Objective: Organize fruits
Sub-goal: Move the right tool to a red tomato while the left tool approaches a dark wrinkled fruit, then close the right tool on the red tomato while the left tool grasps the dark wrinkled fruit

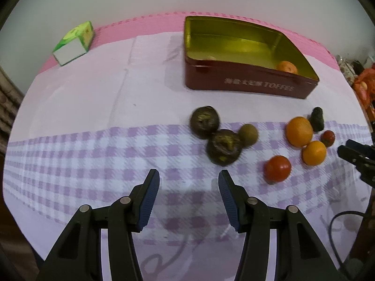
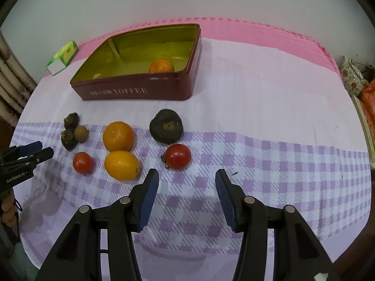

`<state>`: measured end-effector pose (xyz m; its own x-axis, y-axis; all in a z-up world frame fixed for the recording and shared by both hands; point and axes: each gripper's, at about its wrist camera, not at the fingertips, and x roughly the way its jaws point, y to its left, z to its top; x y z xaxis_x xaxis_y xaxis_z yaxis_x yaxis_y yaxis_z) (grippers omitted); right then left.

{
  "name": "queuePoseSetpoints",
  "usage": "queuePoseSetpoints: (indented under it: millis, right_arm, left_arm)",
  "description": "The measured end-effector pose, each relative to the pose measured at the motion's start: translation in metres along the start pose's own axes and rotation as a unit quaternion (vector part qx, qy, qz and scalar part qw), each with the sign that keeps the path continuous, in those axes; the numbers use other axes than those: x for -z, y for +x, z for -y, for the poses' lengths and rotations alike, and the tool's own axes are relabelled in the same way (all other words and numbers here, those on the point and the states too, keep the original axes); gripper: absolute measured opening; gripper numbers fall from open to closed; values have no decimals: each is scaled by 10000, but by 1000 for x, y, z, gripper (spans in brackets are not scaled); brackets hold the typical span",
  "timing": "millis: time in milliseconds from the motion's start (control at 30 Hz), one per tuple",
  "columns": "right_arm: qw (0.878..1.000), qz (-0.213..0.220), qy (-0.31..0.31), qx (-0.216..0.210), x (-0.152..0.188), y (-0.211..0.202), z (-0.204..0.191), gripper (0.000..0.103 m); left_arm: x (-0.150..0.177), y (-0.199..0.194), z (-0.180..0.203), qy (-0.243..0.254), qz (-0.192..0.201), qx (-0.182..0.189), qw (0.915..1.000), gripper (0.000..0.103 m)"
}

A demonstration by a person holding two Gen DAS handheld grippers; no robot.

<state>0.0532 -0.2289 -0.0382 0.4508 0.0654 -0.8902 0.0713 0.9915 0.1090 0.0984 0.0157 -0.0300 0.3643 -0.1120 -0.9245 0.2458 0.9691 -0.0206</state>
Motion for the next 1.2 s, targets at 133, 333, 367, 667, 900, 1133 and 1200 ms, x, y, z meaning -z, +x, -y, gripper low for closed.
queuePoseSetpoints:
  millis: [133,333,367,667,900,1133,1200]
  right_arm:
    - [10000,-71,-10,-5,-1,9,0,48]
    - [9998,-190,-2,-27,-6,23,1,48]
    - [9998,-200,-10,-22,-7,25,0,48]
    - [9997,-214,-91,-39,-10,34,-5,45]
    - [9997,-177,-143,-20,-14,38,-8,42]
    - [9996,-129,-250,41,-13,38,-13,37]
    - [9996,-123,-264,46,-13,38,-14,37]
  left_arm:
    - [-3,7,4,76,-49,53,9999,53]
    - [-5,12,8,152,-88,172,9997,53]
    - [-5,13,8,170,-100,177,9996,53]
    - [-9,19,22,277,-128,204,9993,53]
    - [-25,27,28,236,-72,204,9995,53]
    - [-33,33,37,244,-46,121,9996,53]
    - [-36,35,38,226,-67,114,9997,53]
